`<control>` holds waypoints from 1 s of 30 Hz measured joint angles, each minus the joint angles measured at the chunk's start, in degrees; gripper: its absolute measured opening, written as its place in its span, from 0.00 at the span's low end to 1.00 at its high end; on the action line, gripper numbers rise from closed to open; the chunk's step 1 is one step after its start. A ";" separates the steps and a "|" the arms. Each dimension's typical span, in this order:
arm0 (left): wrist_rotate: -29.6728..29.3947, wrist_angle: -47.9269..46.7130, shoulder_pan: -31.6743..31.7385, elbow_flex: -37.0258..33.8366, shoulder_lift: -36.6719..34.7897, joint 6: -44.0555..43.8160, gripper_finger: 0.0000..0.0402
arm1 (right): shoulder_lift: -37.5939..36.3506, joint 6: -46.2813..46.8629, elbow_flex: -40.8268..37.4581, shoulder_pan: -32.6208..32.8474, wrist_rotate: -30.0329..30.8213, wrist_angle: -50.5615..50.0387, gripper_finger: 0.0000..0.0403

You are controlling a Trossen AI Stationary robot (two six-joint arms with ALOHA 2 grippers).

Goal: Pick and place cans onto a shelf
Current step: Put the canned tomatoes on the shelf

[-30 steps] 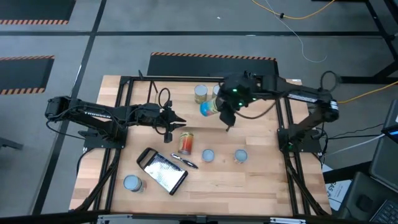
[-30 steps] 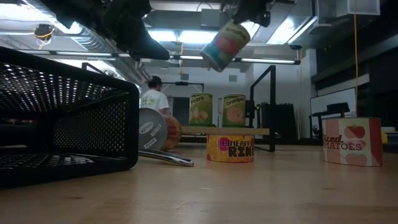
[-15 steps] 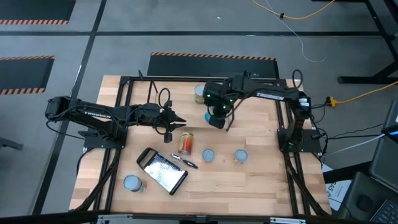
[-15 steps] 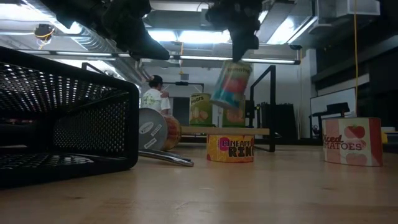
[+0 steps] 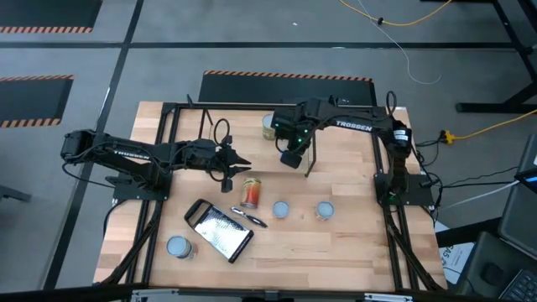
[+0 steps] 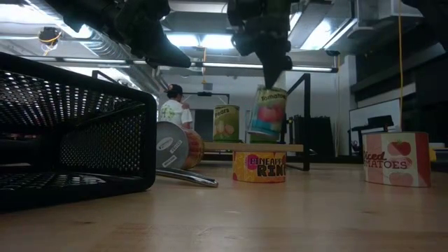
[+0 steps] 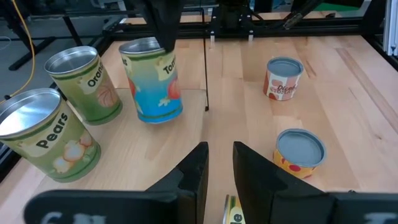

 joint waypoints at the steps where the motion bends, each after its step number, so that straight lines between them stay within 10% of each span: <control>1: 0.00 -0.02 -0.01 0.00 0.00 0.01 0.17 | 0.05 0.03 0.00 -0.12 -0.01 -0.04 0.00; 30: 0.02 -0.08 -0.02 0.00 0.00 0.05 0.17 | 2.35 0.40 -0.02 -0.26 -0.04 0.18 0.03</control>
